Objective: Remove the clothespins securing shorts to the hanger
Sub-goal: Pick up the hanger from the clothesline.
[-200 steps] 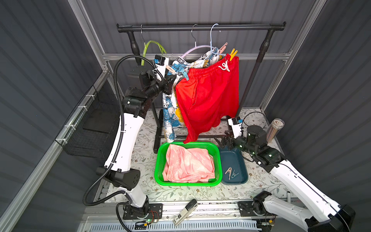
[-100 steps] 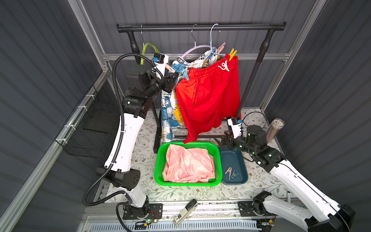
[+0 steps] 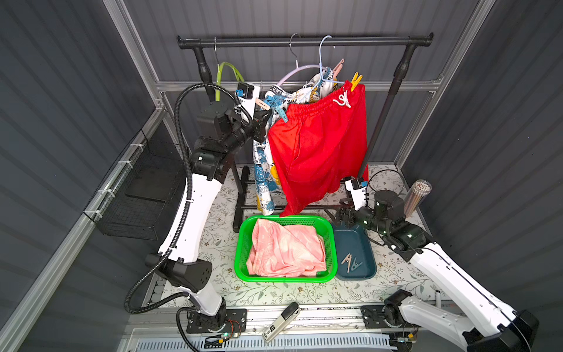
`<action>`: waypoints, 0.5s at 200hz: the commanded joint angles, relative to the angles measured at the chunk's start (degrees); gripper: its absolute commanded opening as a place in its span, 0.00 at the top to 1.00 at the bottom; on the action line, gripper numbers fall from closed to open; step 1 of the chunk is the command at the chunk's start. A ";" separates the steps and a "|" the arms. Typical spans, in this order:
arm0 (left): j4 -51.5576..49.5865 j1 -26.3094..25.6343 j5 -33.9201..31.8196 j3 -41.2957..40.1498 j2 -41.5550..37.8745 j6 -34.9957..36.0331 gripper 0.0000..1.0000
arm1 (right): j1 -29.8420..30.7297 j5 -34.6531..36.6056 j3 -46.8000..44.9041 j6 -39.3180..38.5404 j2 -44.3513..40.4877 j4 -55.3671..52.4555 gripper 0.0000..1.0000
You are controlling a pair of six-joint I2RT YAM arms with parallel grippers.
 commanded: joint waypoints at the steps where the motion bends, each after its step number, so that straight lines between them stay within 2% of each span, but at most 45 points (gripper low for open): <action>1: 9.92 -0.13 -2.33 -1.42 -4.30 -3.21 1.00 | -0.17 -0.73 -0.92 0.46 -0.48 0.62 0.13; 100: 16.14 -0.14 -5.23 -6.47 -9.20 -3.32 1.00 | -0.17 0.80 -1.81 0.37 -0.39 1.44 0.13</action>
